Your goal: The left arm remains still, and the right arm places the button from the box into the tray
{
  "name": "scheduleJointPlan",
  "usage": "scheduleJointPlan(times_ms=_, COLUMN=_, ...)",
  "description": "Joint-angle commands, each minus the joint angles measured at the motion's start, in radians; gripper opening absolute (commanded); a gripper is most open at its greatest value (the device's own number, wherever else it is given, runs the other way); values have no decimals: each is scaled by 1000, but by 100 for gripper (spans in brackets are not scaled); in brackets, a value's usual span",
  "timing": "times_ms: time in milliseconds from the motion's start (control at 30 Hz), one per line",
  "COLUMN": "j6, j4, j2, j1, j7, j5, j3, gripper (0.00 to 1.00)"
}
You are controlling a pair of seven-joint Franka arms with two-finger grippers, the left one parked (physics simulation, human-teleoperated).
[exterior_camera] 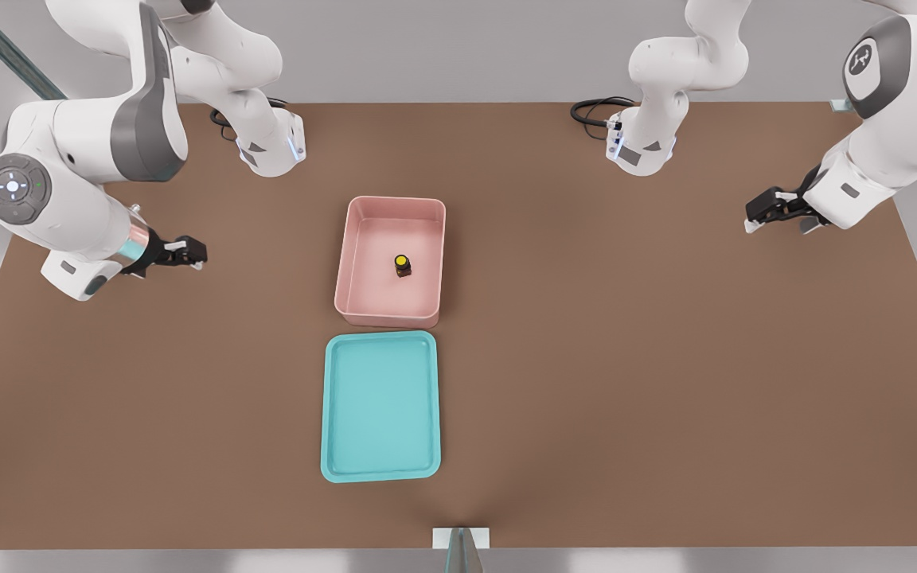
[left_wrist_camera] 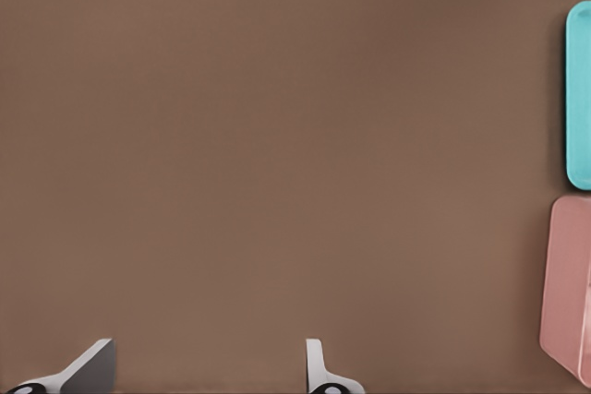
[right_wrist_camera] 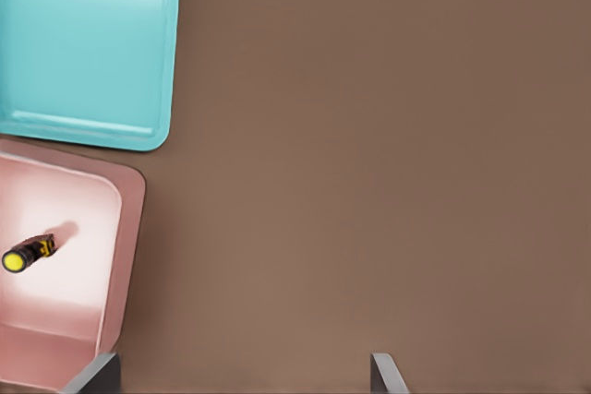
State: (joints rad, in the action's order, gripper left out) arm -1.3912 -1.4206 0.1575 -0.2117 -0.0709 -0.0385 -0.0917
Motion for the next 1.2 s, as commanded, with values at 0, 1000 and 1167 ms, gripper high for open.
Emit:
scheduleJointPlan(times_ms=0, j6=15, j4=0, j2=0, j1=-3, j7=-56, j5=0, j3=0, gripper=100)
scheduleJointPlan(times_ms=1000, j6=-1215, j4=-778, j2=228, j1=-449, j7=744, j5=-49, j3=253, gripper=100)
scheduleJointPlan(times_ms=1167, j6=-1235, j4=-805, j2=241, j1=-449, j7=738, j5=-63, j3=253, gripper=100)
